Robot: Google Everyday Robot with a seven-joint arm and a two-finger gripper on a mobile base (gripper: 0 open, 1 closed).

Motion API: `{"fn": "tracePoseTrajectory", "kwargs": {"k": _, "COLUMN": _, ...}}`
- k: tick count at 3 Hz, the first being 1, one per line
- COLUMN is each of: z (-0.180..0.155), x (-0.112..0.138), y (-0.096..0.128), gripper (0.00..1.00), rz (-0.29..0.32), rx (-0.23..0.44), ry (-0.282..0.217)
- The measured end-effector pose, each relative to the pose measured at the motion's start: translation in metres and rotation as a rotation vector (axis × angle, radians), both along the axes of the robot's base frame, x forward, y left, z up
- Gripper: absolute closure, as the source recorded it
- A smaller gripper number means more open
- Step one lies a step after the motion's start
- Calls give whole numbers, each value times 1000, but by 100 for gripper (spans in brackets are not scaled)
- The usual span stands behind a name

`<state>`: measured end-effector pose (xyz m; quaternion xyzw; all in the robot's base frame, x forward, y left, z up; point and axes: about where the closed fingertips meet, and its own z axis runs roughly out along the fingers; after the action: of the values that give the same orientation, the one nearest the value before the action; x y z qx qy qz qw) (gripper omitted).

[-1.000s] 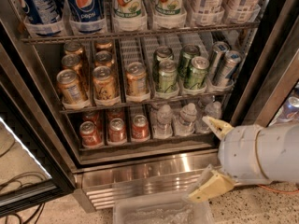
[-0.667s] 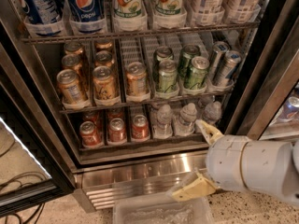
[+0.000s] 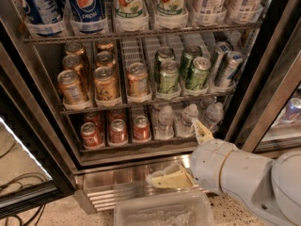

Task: Pick orange can from middle shelf of fridge

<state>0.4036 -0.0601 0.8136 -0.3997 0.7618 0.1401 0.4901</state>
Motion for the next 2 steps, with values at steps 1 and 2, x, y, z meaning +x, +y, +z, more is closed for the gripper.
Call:
{"fn": "tracePoseTrajectory", "kwargs": {"k": 1, "z": 5, "x": 7, "y": 6, "gripper": 0, "rz": -120, "rx": 24, "ry": 4}}
{"fn": "tracePoseTrajectory", "kwargs": {"k": 2, "z": 6, "x": 11, "y": 5, "gripper": 0, "rz": -138, "rx": 22, "ry": -2}}
